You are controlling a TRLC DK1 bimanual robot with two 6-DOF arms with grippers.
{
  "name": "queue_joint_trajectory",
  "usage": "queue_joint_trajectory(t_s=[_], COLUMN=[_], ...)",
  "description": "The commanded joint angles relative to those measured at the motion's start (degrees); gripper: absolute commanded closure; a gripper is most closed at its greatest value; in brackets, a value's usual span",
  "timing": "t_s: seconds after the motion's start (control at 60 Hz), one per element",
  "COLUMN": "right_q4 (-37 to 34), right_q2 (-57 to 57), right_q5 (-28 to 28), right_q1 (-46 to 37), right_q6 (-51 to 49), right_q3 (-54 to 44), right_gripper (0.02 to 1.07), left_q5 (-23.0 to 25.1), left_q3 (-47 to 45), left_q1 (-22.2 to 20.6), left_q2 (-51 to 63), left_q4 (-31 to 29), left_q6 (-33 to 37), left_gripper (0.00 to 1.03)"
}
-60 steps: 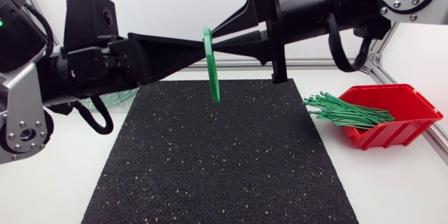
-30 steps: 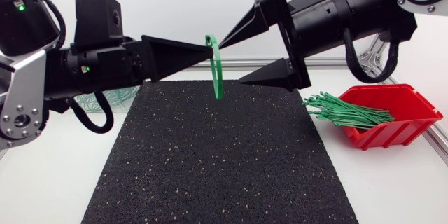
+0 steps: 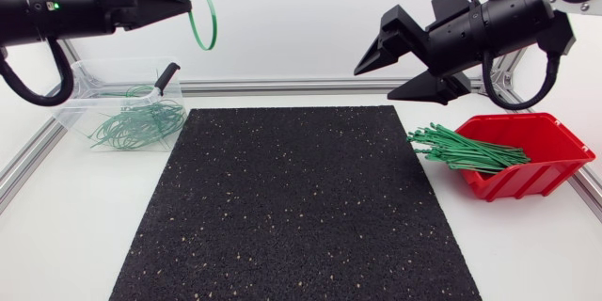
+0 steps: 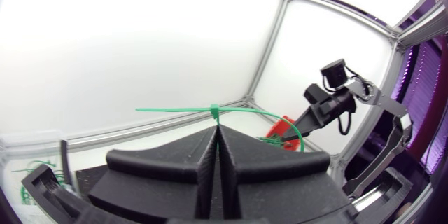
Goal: Take a green cable tie from the red box, thread the tail through the head to close it, then place it in the transparent bin on the left.
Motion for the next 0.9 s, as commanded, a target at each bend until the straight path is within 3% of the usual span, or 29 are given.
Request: queue_joint_trajectory(t_s=[0.0,0.283,0.683,0.883], right_q4=[-1.3,-1.9,-0.7,-0.7], right_q2=[0.0,-3.6,-8.8,-11.2], right_q5=[2.6,12.5,20.4,21.3], right_q1=[-1.5,-4.9,-6.6,-6.9], right_q6=[-4.9,-14.3,-20.8,-21.6], right_q3=[2.0,1.4,-0.9,-2.9], right_gripper=[0.07,0.06,0.06,0.06], left_q5=[-3.4,-22.4,-45.2,-49.8], left_q3=[5.1,13.7,20.5,25.4], left_q1=[1.8,8.7,13.4,15.7], left_q2=[2.1,11.8,24.6,33.2], left_q4=[-4.3,-6.9,1.7,0.1], left_q6=[7.5,18.3,29.5,32.2], left_gripper=[1.0,1.0,1.0,1.0])
